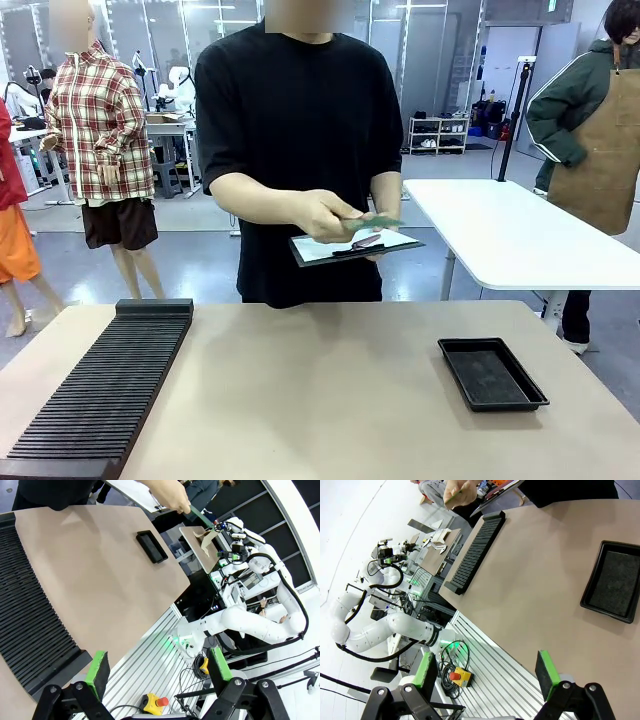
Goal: Inspect the PCB.
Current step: Pick up the Blank PCB that the human is holding.
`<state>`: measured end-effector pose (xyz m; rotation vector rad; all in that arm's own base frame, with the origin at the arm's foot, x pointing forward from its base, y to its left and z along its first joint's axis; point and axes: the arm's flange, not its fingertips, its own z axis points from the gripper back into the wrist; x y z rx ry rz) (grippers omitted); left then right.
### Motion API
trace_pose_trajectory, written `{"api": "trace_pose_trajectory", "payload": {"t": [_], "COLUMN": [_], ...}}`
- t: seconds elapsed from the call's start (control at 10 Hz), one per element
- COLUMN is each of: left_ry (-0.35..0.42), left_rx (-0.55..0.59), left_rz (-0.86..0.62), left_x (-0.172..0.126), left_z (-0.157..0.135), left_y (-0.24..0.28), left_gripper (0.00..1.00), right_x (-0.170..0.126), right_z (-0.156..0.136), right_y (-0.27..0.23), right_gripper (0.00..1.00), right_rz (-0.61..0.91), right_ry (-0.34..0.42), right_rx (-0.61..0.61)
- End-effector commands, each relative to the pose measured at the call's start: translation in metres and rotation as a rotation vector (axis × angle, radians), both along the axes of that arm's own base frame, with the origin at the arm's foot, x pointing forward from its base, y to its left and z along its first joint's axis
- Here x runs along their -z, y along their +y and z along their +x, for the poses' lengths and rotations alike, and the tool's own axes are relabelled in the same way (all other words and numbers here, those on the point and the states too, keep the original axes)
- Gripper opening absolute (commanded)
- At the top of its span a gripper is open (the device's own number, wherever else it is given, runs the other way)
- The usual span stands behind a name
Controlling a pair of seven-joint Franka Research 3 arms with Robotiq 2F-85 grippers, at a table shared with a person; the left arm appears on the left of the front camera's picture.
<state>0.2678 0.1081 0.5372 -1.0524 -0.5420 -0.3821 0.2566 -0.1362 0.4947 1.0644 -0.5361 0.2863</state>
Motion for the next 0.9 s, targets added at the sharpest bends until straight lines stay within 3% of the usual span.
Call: {"api": "trace_pose_trajectory", "payload": {"t": [0.0, 0.3, 0.4, 0.6, 0.8], "left_ry": [0.001, 0.001, 0.001, 0.001, 0.001], "left_rx": [-0.008, -0.008, -0.008, -0.008, -0.008], "left_rz": [0.013, 0.013, 0.013, 0.013, 0.013], "left_x": [0.0, 0.0, 0.0, 0.0, 0.0], "left_z": [0.0, 0.0, 0.0, 0.0, 0.0], "left_y": [0.0, 0.0, 0.0, 0.0, 0.0], "left_gripper": [1.0, 1.0, 1.0, 1.0, 1.0], "right_x": [0.0, 0.0, -0.011, -0.025, -0.037], "right_z": [0.0, 0.0, 0.015, 0.054, 0.091], "right_y": [0.0, 0.0, 0.008, 0.04, 0.076], "right_gripper": [1.0, 1.0, 1.0, 1.0, 1.0], "right_rz": [0.001, 0.0, 0.064, 0.089, 0.131], "right_ry": [-0.002, 0.0, 0.028, 0.198, 0.32], "right_rx": [0.0, 0.001, -0.021, -0.064, -0.131]}}
